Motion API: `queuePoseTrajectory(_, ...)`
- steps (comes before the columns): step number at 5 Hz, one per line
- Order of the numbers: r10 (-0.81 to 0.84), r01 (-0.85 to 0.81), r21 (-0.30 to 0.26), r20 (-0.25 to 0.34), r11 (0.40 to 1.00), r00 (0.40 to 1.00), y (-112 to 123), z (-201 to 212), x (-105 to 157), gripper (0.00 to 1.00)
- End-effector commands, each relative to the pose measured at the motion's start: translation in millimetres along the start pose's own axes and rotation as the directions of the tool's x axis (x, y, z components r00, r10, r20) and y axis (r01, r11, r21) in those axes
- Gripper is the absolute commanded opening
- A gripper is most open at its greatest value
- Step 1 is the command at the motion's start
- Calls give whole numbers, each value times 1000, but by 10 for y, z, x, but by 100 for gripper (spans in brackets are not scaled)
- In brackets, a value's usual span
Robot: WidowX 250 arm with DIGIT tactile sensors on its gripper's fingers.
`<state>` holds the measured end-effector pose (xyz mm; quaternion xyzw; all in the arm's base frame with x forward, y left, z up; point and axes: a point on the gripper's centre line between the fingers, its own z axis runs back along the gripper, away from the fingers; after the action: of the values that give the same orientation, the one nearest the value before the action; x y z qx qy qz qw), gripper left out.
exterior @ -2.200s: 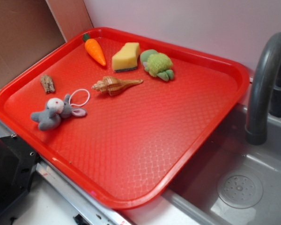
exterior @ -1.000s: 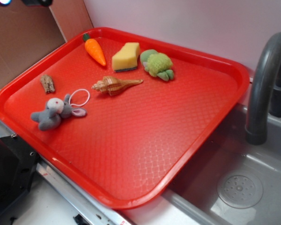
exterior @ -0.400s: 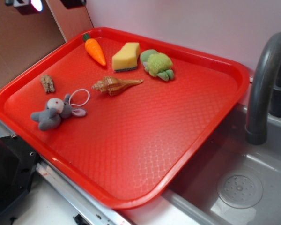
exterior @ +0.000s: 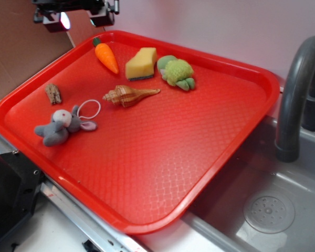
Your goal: Grab the carrot.
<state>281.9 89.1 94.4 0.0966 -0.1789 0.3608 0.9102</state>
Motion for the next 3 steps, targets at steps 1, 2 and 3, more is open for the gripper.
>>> queuePoseTrajectory(1, 9, -11, -33, -60, 999, 998, 127, -286, 223, 100)
queuePoseTrajectory(2, -29, 23, -48, -118, 999, 993, 112, -496, 224, 100)
queuePoseTrajectory(3, -49, 36, -81, -165, 996, 985, 27, -641, 225, 100)
